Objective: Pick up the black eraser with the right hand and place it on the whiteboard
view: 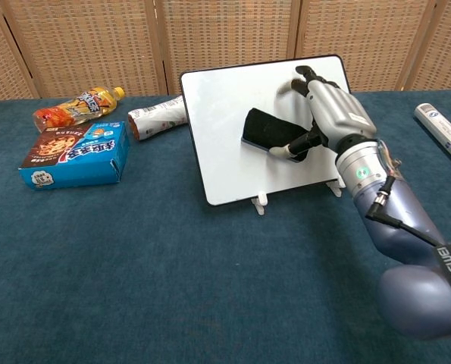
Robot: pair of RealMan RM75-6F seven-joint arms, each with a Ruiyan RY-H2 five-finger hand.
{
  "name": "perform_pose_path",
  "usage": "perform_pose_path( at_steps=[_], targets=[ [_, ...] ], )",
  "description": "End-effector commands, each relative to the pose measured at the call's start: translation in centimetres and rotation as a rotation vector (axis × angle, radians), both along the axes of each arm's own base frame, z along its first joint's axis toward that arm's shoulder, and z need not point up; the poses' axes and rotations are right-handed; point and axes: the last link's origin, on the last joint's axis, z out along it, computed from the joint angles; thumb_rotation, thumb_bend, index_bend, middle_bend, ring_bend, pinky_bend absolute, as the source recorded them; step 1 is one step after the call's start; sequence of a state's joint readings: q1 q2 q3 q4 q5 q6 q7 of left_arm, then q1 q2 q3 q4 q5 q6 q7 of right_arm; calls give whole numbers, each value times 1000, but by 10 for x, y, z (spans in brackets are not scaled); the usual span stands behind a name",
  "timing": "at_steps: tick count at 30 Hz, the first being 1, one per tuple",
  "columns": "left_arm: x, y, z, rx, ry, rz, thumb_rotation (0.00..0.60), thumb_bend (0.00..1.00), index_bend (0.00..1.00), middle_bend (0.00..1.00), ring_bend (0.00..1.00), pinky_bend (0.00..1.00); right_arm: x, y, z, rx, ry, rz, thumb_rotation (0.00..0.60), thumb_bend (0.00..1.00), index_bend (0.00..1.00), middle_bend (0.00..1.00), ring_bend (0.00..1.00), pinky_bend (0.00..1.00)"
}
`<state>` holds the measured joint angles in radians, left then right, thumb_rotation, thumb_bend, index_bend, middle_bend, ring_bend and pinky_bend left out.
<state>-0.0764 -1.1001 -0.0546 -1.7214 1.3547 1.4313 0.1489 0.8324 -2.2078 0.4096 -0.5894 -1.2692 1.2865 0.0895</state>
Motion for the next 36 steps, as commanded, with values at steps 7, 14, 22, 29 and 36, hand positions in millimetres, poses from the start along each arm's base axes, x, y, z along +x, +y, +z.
perform_pose_path(
  at_steps=[7,14,22,29,36],
  targets=[
    [1,0,0,-1,2,-2,600,318,0,0,0,0,2,10,-4,9,-25,10,600,2,0,0,0,0],
    [-1,0,-1,-3,2,2,600,318,0,0,0,0,-1,18,6,-21,-53,42,600,2,0,0,0,0],
    [0,0,0,-2,8,-4,600,318,0,0,0,0,-39,41,59,-93,-6,98,600,2,6,0,0,0],
    [2,-1,-1,0,19,-14,600,318,0,0,0,0,-97,71,124,-91,100,49,600,2,47,0,0,0],
    [3,-2,-1,2,21,-13,600,318,0,0,0,0,-155,106,172,-100,231,-54,600,2,63,0,0,0]
  ],
)
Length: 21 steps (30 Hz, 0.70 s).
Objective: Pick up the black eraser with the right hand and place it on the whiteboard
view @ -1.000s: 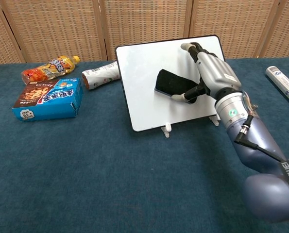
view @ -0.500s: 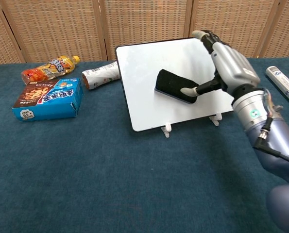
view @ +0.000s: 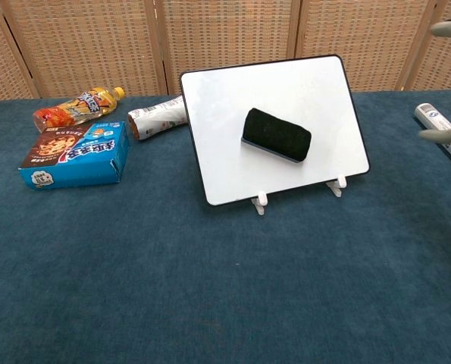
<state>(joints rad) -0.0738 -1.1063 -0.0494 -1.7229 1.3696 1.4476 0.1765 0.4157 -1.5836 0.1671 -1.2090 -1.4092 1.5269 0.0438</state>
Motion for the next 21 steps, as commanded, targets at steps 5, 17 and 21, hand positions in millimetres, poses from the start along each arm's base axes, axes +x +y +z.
perform_pose_path(
  at_steps=[5,17,21],
  targets=[
    [1,-1,0,1,5,-10,600,318,0,0,0,0,-61,57,40,-57,152,-112,600,2,63,0,0,0],
    [-2,-2,2,13,2,-7,600,319,0,0,0,0,-62,81,62,-63,275,-65,600,2,75,0,0,0],
    [-2,-1,3,11,3,-10,600,318,0,0,0,0,-56,93,63,3,329,-68,600,2,75,0,0,0]
  ],
)
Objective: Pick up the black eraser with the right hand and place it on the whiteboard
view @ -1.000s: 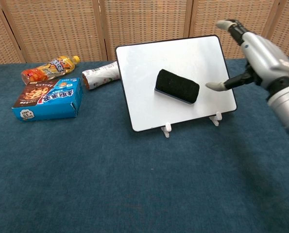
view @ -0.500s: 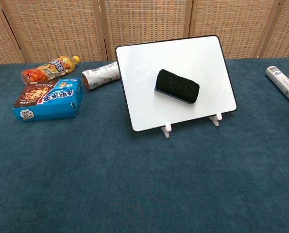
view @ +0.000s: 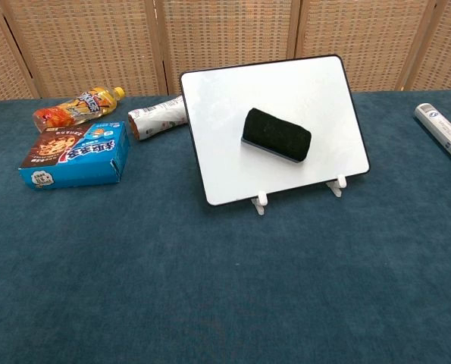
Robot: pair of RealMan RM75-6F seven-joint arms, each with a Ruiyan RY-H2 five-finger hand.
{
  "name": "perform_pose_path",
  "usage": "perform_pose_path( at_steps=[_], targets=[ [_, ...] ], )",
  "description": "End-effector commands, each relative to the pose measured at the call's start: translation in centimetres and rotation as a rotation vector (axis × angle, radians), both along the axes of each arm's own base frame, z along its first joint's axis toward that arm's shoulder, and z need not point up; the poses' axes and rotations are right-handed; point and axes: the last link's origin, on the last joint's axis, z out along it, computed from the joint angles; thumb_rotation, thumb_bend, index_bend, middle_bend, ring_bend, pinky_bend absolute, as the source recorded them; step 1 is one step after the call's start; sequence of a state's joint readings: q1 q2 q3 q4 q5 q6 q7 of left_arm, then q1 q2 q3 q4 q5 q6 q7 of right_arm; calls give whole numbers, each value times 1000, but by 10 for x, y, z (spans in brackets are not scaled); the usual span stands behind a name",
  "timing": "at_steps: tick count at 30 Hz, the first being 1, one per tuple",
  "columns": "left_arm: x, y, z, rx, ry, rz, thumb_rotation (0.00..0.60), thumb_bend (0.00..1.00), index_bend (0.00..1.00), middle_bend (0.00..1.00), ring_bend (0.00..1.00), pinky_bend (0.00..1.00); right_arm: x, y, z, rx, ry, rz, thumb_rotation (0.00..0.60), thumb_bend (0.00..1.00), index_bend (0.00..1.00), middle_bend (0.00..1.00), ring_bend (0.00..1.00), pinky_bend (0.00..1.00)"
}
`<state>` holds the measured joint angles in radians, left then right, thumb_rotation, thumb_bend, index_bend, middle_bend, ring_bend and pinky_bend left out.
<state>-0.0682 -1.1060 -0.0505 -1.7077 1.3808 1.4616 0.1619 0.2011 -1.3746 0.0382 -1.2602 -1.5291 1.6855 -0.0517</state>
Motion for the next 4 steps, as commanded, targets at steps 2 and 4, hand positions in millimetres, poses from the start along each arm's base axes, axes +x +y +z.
perform_pose_path(
  at_steps=[2,4],
  targets=[
    [1,0,-1,-4,0,-5,600,318,0,0,0,0,5,13,1,80,61,-34,600,2,75,0,0,0],
    [2,0,-1,-4,3,-10,600,318,0,0,0,0,6,15,1,94,69,-50,600,2,75,0,0,0]
  ],
)
